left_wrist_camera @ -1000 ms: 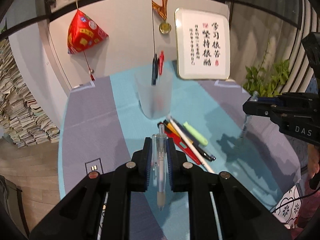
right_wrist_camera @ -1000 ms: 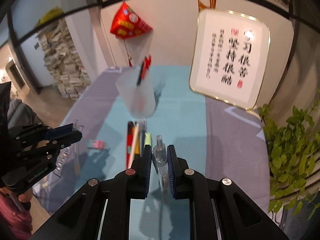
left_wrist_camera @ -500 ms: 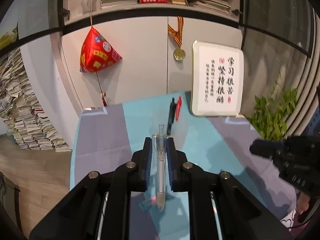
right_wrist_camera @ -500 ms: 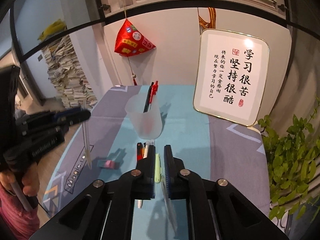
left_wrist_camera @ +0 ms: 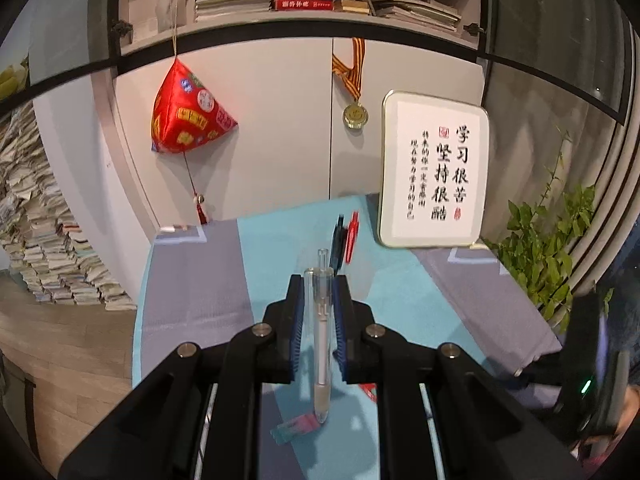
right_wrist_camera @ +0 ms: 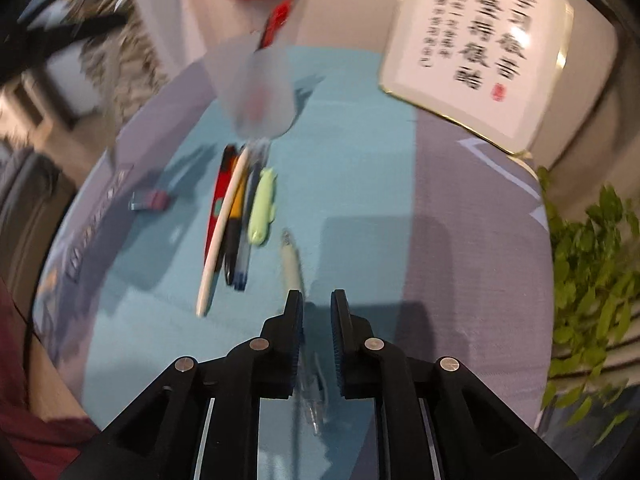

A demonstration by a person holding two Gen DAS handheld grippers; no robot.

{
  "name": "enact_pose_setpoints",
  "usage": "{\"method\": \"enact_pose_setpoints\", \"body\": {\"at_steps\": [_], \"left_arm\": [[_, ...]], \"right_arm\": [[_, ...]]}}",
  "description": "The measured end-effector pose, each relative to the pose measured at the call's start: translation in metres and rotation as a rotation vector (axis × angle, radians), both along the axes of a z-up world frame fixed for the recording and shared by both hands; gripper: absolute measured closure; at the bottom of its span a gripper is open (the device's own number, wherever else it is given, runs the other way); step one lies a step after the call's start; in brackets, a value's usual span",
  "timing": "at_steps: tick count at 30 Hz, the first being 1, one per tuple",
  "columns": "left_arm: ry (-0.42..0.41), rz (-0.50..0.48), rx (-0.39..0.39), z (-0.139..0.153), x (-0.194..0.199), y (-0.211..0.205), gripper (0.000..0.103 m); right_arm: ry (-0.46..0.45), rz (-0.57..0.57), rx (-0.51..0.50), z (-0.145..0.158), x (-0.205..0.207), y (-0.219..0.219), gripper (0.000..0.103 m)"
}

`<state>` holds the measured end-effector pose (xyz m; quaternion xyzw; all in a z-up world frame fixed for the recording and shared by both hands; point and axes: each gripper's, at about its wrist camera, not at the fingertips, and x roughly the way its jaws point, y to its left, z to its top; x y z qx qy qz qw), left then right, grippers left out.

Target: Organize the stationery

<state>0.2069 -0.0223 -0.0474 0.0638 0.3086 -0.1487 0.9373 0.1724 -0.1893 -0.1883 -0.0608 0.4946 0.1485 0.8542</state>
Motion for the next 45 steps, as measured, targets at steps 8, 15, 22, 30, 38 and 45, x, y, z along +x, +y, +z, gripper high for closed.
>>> {"method": "enact_pose_setpoints", "body": {"at_steps": [8,15,22,30,38,45], "left_arm": [[-0.091,0.041,-0.030,0.035,0.028,-0.010,0.091],[-0.120,0.080,-0.049,0.040,0.061,-0.018,0.091],[-0.081,0.093,-0.064,0.020,0.080,-0.018,0.091],[-0.007,0.112,-0.090,-0.011,0.092,-0.008,0.091],[0.032,0.099,-0.076,-0.032,0.082,-0.004,0.090],[0.045,0.091,-0.053,-0.043,0.072,0.001,0.087]], "right_arm": [[-0.008,0.044,-0.044,-0.009,-0.022,0.002,0.074],[0.012,0.039,-0.048,-0.026,-0.053,-0.019,0.074],[-0.027,0.002,-0.010,-0.023,-0.051,-0.025,0.087],[-0.177,-0.071,0.154,0.034,-0.055,-0.043,0.087],[-0.233,-0.138,0.217,0.058,-0.042,-0.049,0.088],[-0.242,-0.162,0.252,0.067,-0.034,-0.049,0.088]]}}
